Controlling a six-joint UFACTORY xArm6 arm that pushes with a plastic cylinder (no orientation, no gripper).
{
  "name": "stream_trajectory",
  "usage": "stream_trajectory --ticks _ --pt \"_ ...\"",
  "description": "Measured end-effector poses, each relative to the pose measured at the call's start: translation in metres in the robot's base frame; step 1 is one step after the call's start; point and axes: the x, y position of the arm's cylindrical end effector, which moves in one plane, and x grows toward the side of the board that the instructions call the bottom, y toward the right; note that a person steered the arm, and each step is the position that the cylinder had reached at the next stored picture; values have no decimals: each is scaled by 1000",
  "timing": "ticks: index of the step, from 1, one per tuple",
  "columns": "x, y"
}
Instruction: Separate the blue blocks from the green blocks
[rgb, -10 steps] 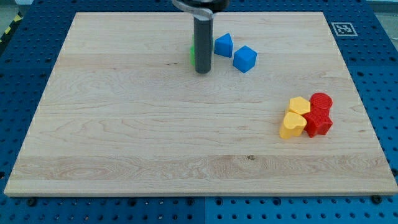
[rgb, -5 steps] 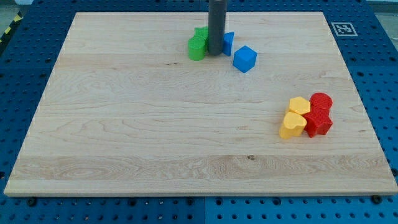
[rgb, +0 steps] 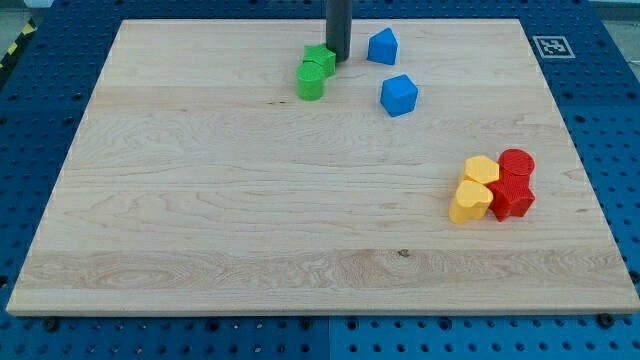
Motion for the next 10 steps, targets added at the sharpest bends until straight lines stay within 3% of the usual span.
stream_trajectory --ticks 1,3,5,8,9,10 --pt "-27 16" --pt "37 165" --pt "3 71" --pt "81 41" --pt "120 41" --pt "131 57"
